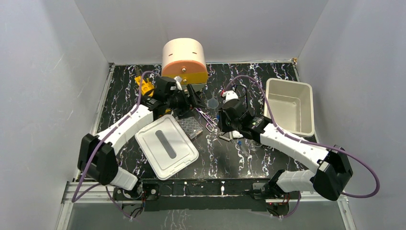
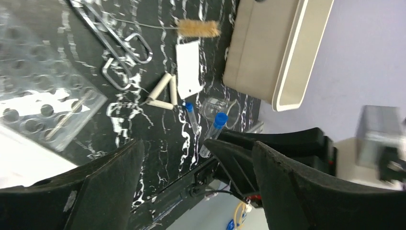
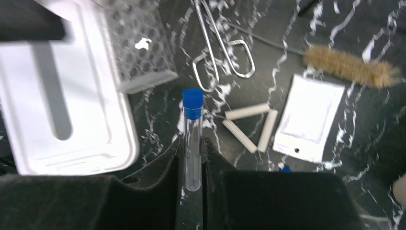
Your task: Organize the chemistry lab equipment
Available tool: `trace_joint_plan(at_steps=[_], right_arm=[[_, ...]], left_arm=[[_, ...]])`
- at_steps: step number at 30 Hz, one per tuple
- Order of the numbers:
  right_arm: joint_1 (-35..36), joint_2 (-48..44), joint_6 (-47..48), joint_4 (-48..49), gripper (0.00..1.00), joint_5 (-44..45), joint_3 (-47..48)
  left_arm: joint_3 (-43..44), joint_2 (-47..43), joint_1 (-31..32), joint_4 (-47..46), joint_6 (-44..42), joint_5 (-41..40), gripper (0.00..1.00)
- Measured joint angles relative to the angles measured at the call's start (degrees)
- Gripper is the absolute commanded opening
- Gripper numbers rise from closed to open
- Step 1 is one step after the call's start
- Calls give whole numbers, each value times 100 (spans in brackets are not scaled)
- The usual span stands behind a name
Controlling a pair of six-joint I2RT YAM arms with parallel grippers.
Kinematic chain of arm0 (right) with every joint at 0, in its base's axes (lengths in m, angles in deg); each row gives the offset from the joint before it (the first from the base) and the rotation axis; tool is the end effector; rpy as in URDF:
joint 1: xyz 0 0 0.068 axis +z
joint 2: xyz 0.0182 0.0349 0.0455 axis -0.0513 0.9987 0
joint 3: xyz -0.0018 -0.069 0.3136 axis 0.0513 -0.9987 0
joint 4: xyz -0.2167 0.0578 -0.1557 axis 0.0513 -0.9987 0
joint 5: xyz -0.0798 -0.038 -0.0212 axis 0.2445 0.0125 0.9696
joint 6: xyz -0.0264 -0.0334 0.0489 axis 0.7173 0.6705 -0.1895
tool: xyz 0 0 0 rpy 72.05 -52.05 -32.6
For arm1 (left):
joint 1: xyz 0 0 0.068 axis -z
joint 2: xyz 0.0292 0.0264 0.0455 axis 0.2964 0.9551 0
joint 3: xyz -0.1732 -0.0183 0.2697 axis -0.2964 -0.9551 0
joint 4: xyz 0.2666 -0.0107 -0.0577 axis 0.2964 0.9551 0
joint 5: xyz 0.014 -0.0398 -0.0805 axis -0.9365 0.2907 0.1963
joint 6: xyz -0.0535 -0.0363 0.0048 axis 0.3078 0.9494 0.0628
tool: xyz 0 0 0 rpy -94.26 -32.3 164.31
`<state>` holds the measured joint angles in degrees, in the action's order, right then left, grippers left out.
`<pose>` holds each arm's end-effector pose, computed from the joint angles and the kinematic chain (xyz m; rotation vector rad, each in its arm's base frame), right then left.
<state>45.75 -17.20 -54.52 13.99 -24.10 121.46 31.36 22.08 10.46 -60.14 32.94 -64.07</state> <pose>0.1928 0.1996 0.3060 -0.2959 2.2767 0.3925 0.2916 -0.1748 0.3443 -0.2820 2.3322 -1.1957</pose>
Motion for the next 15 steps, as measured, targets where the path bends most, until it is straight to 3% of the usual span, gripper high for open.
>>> trace_joint_plan(at_steps=[4,8,13,15], right_arm=[[-81,0,195,343,23,-398,291],[-319,0,330,505,22,-990,420],[-433,-35,490,691,22,-1735,417],[-433,-50,496,730,22,-1821,407]], left_arm=[[273,496,463,-240,4,216,73],[208,498,533,-544,92,389,47],[22,501,544,-1016,275,813,44],[-20,507,544,-1080,330,855,31]])
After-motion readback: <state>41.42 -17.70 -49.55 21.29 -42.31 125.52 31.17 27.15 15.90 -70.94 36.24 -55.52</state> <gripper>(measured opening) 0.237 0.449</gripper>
